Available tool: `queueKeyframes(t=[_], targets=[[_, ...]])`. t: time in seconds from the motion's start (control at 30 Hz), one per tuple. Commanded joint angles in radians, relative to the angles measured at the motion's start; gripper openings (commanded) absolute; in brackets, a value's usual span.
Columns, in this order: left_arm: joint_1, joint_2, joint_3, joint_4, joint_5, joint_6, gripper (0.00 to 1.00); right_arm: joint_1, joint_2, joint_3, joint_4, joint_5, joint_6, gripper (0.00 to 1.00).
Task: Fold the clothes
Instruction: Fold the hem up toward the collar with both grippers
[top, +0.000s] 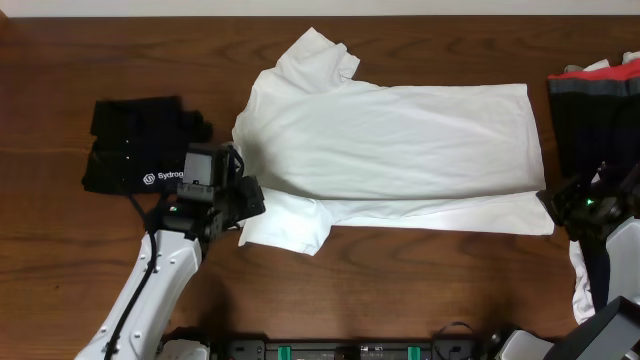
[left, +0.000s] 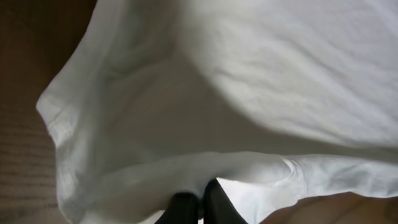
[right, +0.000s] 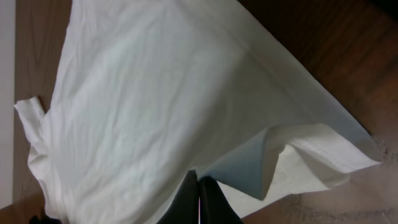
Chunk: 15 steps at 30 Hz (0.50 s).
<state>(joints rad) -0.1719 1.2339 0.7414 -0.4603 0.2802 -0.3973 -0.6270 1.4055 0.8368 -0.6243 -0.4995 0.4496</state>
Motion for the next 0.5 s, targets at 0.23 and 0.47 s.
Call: queueKeyframes(t=[0.23,0.47], targets=[[0.003,0.133,0.024,0.087,-0.023,0.087,0.06,-0.013,0.052,0.018,0.008,0.048,0.017,0.01],[0.003,0.135,0.024,0.175,-0.024,0.129,0.06,-0.013,0.053,0.018,0.019,0.110,0.018,0.01]])
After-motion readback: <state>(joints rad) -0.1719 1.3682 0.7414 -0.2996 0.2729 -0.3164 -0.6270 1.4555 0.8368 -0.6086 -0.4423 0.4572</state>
